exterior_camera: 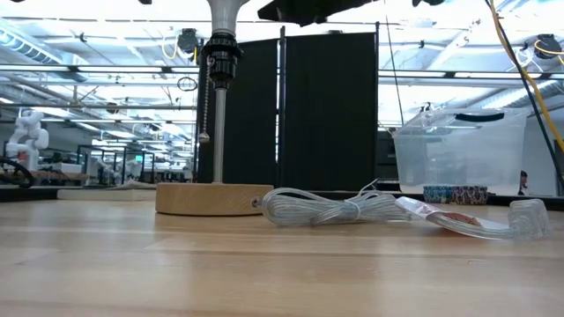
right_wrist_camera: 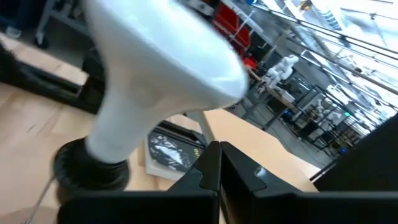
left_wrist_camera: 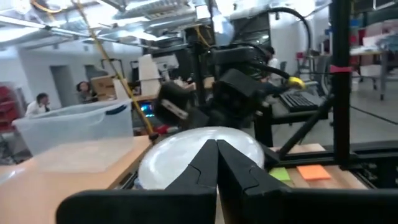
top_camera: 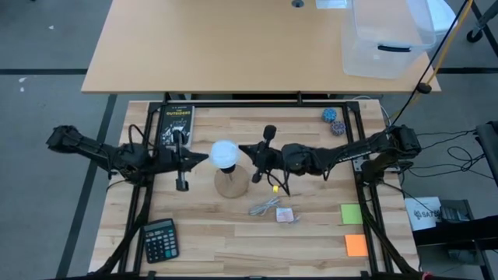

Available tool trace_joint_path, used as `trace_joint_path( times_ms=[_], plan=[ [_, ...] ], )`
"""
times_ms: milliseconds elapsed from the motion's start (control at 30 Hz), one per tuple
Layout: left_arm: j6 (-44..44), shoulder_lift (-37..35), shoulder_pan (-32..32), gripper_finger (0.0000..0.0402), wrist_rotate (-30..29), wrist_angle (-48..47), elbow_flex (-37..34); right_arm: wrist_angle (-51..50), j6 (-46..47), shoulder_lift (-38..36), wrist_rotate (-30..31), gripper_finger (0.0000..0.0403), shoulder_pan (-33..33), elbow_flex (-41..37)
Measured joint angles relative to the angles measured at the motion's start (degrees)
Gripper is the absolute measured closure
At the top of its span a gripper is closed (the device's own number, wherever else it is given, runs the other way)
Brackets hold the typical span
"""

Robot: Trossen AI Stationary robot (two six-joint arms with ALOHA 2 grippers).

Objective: Screw lightbulb
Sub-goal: Insert the lightbulb into the lamp socket

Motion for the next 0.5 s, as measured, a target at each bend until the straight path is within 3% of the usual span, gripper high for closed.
trace_joint_path(
  times_ms=[500],
  plan=[
    [0.02,2.99,-1.21,0.0401,0.12,-2.96,0.0,6.1,-0.98,0.0,-3.61,0.0403,-1.4,0.0]
  ],
)
